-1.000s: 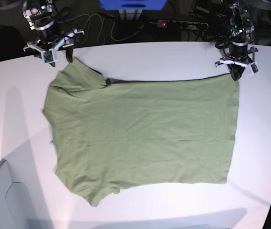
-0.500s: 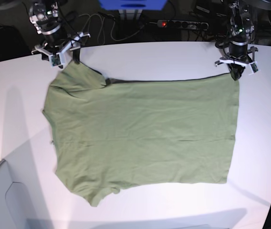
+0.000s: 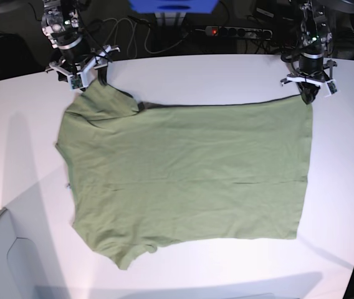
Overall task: Fold the T-shirt properly
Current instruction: 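Close both grippers on the shoulder edges of the shirt, then lift the shoulder edge with both grippers and pull it toward the robot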
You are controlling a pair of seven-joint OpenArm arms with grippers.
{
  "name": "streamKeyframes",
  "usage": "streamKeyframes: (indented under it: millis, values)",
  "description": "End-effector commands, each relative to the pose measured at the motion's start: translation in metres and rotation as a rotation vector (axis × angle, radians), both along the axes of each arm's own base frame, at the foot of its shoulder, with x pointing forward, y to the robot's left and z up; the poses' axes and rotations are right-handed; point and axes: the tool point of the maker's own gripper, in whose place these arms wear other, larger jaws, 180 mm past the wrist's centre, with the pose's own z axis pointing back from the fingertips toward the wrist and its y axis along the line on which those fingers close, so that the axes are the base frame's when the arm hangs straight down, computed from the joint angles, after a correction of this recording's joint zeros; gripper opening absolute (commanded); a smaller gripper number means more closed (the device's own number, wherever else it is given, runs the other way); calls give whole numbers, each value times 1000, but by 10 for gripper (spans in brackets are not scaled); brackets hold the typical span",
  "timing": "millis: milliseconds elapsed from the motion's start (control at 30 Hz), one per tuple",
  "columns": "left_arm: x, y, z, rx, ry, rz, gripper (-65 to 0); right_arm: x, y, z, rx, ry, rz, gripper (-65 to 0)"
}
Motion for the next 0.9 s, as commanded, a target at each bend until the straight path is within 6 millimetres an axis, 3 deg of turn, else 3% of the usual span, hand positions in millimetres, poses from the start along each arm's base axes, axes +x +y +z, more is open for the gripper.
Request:
streamKeyframes:
  millis: [0, 233, 400, 733, 867]
  values:
    - [-2, 3, 2, 9, 4, -2, -650, -5, 3, 1, 10, 10, 32, -366]
    - [-3, 3, 2, 9, 5, -2, -650, -12, 16, -2, 48, 33, 106, -650]
    - [-4, 1, 1, 3, 7, 2, -650, -17, 14, -8, 28, 92, 112, -647]
    - [-23, -3, -6, -5, 43, 12, -650, -10, 10, 7, 5, 57, 143, -647]
    - [-32, -3, -8, -5, 61, 11, -650, -15, -10, 8, -23, 60, 89, -647]
